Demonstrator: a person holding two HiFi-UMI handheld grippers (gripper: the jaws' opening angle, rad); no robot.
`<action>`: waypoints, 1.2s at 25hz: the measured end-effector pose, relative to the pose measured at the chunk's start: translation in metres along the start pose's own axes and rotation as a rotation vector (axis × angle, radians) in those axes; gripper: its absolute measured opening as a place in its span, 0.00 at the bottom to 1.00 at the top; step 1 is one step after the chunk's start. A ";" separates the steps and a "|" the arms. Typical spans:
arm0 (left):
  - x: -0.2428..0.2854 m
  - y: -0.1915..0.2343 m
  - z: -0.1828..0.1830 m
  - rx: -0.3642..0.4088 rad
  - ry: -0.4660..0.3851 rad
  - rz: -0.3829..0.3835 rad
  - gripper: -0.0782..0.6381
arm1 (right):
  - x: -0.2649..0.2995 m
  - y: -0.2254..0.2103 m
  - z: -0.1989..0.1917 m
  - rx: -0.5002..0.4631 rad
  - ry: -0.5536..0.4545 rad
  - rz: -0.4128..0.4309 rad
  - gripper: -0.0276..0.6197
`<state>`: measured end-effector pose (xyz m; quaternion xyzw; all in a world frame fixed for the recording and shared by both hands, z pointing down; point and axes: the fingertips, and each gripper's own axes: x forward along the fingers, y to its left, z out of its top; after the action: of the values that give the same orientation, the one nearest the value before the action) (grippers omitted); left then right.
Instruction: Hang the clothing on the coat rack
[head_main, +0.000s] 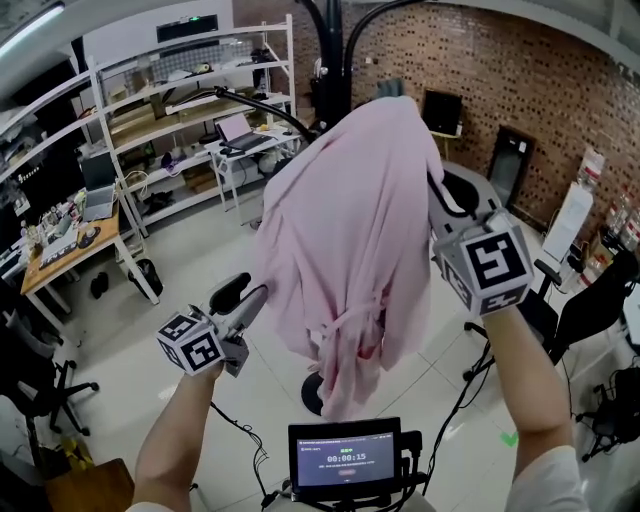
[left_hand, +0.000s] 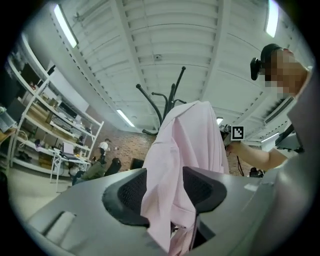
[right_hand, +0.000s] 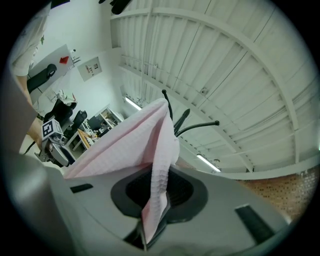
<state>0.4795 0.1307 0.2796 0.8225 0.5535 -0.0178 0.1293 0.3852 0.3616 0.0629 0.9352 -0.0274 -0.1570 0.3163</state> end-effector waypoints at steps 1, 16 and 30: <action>-0.003 -0.004 0.002 -0.009 -0.016 0.010 0.43 | -0.001 -0.001 -0.001 0.005 -0.001 -0.006 0.13; -0.007 -0.050 0.031 0.143 -0.031 0.037 0.33 | -0.024 0.002 -0.001 0.021 -0.038 -0.016 0.14; -0.012 -0.080 0.028 0.073 -0.078 0.118 0.17 | -0.044 0.007 -0.001 0.076 -0.131 0.024 0.14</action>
<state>0.4047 0.1419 0.2390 0.8564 0.4978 -0.0623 0.1217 0.3445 0.3633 0.0795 0.9338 -0.0652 -0.2131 0.2800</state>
